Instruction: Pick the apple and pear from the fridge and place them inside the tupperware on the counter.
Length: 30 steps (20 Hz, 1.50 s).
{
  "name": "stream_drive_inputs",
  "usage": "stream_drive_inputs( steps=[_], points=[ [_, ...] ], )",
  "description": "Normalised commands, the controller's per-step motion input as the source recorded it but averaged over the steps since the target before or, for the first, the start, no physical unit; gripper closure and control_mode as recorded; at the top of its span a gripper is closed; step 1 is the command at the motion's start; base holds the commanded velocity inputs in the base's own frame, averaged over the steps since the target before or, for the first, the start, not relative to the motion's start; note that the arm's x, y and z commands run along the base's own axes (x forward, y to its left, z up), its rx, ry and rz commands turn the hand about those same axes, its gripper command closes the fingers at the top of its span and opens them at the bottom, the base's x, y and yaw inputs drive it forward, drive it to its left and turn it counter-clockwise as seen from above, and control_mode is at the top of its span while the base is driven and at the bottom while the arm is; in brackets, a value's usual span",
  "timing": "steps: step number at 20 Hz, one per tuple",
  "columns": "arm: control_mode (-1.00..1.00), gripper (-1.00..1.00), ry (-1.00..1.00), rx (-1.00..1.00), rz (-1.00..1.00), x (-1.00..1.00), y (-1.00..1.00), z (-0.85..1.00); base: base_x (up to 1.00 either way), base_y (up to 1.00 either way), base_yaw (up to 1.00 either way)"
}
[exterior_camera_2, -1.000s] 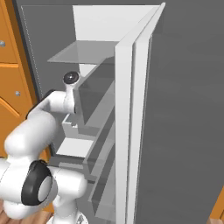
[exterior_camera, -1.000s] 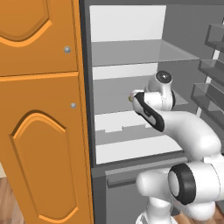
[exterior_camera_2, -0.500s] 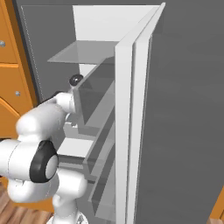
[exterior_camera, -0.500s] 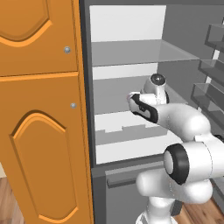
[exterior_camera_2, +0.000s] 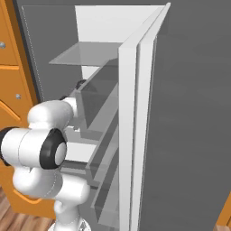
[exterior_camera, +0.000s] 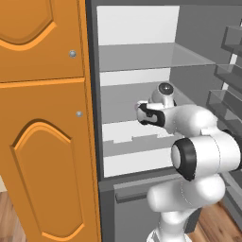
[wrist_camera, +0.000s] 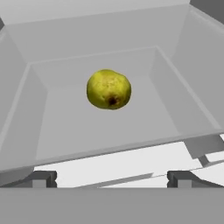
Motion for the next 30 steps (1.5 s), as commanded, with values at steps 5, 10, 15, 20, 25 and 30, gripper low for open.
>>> stream_drive_inputs(
  steps=[5, 10, 15, 20, 25, 30],
  points=[
    [-1.00, -1.00, 0.00, 0.00, 0.00, 0.34, 0.00, -0.08, 0.00, 0.00, 0.00],
    [-1.00, -1.00, 0.00, 0.00, 0.00, 0.36, 0.00, -0.05, 0.00, 0.00, 0.00],
    [-1.00, -1.00, 0.00, 0.00, 0.00, 0.33, 0.00, -0.03, 0.00, 0.00, 0.00],
    [-1.00, -1.00, 0.00, 0.00, 0.00, 0.36, -0.02, -0.08, 0.00, 0.00, 0.00],
    [-1.00, -1.00, 0.00, 0.00, 0.00, 0.31, 0.00, -0.16, 0.00, 0.00, 0.00],
    [-1.00, -1.00, 0.00, 0.00, 0.00, 0.27, -0.02, -0.19, 0.00, 0.00, 0.00]
  ],
)
